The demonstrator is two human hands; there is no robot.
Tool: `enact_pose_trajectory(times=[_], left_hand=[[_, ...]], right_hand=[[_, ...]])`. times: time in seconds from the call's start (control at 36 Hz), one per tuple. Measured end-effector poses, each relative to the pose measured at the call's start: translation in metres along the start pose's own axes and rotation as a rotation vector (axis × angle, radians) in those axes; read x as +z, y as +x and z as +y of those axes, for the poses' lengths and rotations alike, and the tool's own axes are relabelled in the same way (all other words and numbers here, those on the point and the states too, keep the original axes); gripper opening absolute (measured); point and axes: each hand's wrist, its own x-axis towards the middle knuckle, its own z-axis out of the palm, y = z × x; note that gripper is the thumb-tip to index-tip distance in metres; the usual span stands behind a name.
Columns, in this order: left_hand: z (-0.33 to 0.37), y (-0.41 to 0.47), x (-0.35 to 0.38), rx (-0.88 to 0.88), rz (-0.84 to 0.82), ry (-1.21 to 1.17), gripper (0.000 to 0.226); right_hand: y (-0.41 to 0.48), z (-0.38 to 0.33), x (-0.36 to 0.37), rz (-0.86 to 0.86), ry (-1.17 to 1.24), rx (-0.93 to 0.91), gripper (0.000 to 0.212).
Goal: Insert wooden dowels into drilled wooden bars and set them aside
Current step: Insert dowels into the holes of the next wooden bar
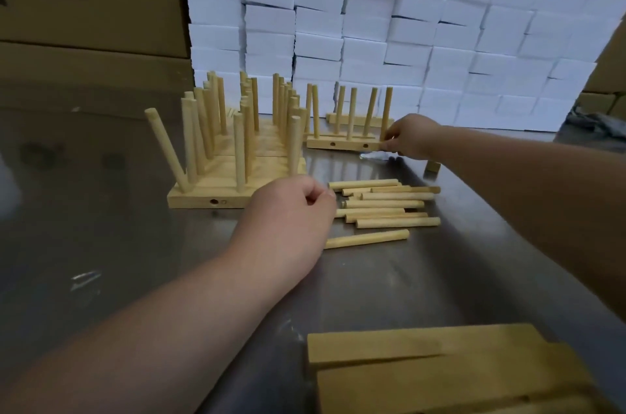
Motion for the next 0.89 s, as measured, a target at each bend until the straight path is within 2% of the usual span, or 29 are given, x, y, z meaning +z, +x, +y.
enact_pose_trajectory(times=[0.58,0.69,0.89], left_hand=[[0.004,-0.002,-0.001,-0.043,-0.033,0.029,0.029],[0.003,-0.001,0.0,-0.023,-0.035,0.041,0.029],[0.009,-0.005,-0.001,0.061,-0.117,0.125,0.012]], right_hand=[[0.015,-0.019,0.014,0.074,0.026,0.083,0.038],[0.018,-0.021,0.017,0.064,0.042,0.097,0.03],[0.012,-0.014,0.01,0.076,0.003,0.099,0.029]])
